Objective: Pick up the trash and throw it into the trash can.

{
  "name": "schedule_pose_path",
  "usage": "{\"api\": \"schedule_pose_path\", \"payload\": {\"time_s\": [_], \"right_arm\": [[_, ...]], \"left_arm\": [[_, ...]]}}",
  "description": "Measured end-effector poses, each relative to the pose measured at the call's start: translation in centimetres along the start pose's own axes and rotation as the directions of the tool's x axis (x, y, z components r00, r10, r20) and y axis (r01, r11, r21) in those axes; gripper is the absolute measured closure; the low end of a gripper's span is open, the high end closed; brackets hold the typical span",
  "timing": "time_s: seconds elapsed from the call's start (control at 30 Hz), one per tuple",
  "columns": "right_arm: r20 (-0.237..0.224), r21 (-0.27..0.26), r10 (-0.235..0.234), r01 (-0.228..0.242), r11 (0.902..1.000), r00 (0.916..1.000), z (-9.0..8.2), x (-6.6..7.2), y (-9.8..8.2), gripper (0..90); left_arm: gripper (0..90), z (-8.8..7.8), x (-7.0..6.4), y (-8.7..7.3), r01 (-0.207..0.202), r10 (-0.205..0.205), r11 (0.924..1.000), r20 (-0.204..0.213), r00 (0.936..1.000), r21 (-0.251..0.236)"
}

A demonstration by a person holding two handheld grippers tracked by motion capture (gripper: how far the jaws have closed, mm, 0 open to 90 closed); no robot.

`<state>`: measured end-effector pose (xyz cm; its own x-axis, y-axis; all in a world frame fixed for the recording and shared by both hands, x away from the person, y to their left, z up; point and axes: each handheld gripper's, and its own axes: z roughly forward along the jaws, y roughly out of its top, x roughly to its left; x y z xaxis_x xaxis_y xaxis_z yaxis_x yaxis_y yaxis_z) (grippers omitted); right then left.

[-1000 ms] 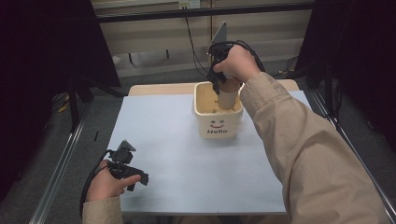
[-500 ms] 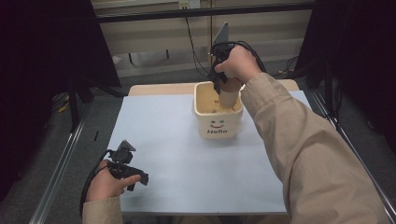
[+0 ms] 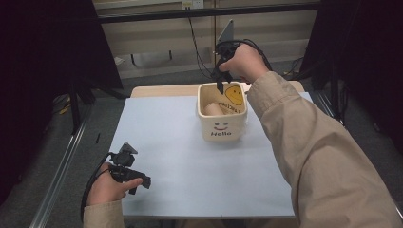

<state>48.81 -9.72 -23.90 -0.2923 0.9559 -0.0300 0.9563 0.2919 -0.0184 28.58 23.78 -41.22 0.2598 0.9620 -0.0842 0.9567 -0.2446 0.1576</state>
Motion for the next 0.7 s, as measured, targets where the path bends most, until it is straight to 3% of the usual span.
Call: {"api": "schedule_pose_path", "payload": {"time_s": [0.4, 0.7], "right_arm": [[-0.002, -0.04, 0.024, -0.024, 0.9989, 0.9997, -4.7, -1.5, -1.3, 9.3], [-0.007, -0.052, 0.02, -0.021, 0.9984, 0.9998, -7.1, -2.0, -1.9, 8.6]], "left_arm": [[5.6, 0.0, 0.0, 0.0, -0.001, 0.001, 1.0, -0.002, 1.0, 0.001], [5.6, 0.0, 0.1, 0.0, 0.002, -0.002, 1.0, -0.005, 1.0, 0.001]]}}
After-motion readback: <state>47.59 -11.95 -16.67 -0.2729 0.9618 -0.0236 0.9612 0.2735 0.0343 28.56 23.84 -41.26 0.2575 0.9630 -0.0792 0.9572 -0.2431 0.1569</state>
